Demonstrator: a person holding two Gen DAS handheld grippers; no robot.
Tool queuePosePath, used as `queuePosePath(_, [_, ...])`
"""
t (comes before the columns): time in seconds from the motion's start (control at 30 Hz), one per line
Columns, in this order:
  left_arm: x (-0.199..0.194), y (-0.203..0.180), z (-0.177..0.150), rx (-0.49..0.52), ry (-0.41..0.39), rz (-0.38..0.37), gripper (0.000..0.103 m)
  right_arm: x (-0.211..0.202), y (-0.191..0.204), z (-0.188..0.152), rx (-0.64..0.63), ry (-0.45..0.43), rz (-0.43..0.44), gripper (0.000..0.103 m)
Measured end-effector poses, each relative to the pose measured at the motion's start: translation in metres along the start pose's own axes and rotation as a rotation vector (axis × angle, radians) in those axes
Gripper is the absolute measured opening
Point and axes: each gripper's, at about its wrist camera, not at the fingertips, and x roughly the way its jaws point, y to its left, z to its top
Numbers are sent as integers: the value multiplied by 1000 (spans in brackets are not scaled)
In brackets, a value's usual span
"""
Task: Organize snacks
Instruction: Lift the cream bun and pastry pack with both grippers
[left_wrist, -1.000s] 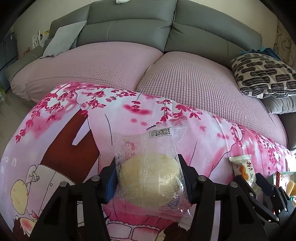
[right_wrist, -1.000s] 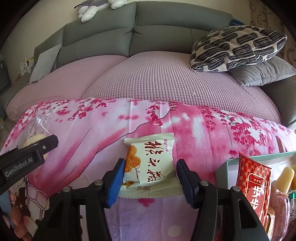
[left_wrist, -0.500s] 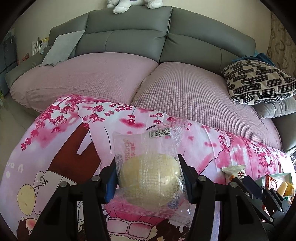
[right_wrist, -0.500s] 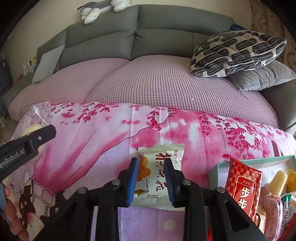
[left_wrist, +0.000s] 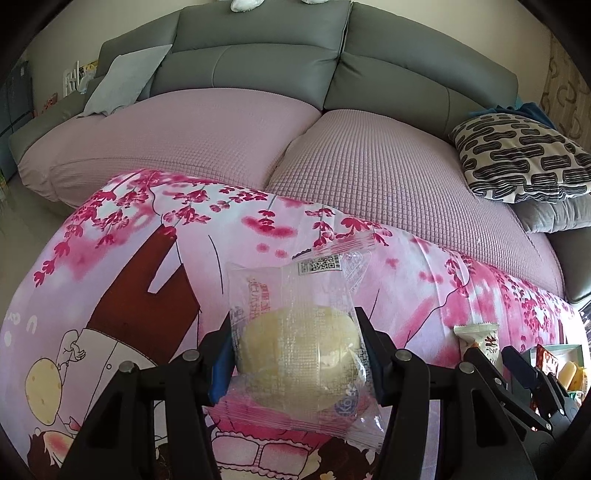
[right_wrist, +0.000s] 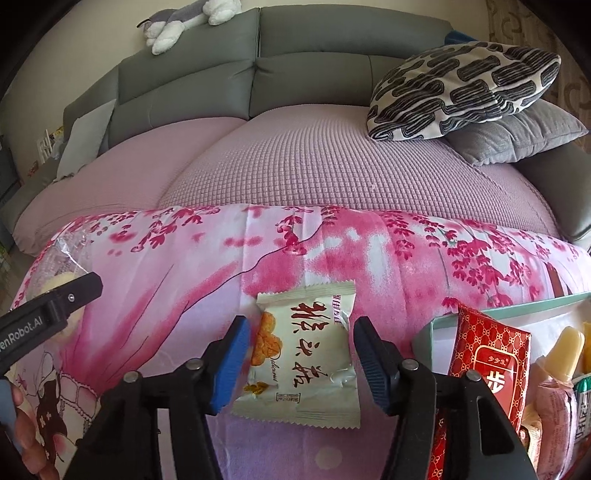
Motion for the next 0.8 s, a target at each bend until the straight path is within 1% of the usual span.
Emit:
queuePosePath(0.03, [0,0,0,0,2,0,59,1,-1,-1,-4,7,-10,64])
queuePosePath(0.07, [1,0,0,1,5,0,59,3,-1,-1,-13,12,-22,68])
queuePosePath(0.17, [2,0,0,-1,9,0,59,5,3,-3,-38,22,-42,70])
queuePosePath(0.2, [2,0,0,-2,9,0,59,5,5,-4,-44,24,-31,70])
queuePosePath(0.3, [2,0,0,-2,11,1,59,6,11,-5,-43,42,55,70])
queuePosePath(0.4, [3,0,-1,-3,14,1,59,7,15,-7,-44,59,99,70])
queuePosePath(0.57, [6,0,-1,-2,22,3,59,11,13,-9,-27,54,75,68])
queuePosePath(0.73, [9,-1,-2,4,31,4,59,13,20,-10,-67,46,36,68])
queuePosePath(0.8, [10,-2,-2,4,36,5,59,12,21,-11,-74,45,28,65])
